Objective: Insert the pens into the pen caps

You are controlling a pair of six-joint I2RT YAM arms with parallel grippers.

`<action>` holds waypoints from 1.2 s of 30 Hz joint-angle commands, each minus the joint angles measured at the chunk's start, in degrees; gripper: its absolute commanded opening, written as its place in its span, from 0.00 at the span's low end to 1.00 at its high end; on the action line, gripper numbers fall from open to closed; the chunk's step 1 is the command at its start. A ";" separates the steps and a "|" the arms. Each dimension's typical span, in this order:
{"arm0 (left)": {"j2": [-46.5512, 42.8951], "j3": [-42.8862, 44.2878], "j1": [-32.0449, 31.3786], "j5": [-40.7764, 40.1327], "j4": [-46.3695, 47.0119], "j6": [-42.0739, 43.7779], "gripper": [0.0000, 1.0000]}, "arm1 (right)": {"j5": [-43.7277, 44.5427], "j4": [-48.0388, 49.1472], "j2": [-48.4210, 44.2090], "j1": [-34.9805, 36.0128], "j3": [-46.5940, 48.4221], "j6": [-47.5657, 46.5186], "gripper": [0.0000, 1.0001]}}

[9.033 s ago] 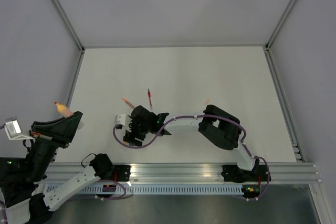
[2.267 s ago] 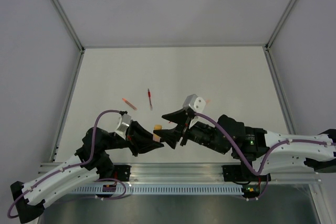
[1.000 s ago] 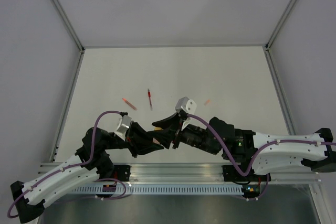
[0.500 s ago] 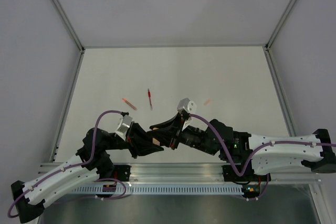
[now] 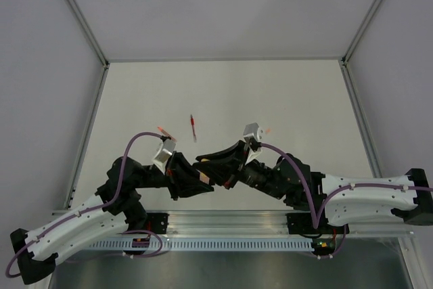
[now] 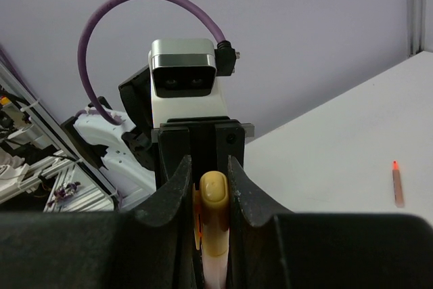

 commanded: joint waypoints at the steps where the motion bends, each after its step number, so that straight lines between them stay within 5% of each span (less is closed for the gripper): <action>1: 1.23 8.27 0.63 -9.14 8.56 -4.02 0.02 | -8.41 -11.17 2.35 1.53 -4.59 0.90 0.00; 21: 7.12 16.10 0.54 -13.79 3.29 -1.57 0.02 | -11.40 -4.32 1.55 1.70 -12.68 3.10 0.00; 29: 7.39 12.50 0.63 -8.09 4.87 -1.65 0.02 | 0.96 -10.97 -3.37 1.70 -7.61 1.35 0.01; 36: 7.04 10.13 0.63 -3.42 3.99 -0.95 0.02 | 10.82 -21.45 -2.58 1.44 7.78 -6.90 0.26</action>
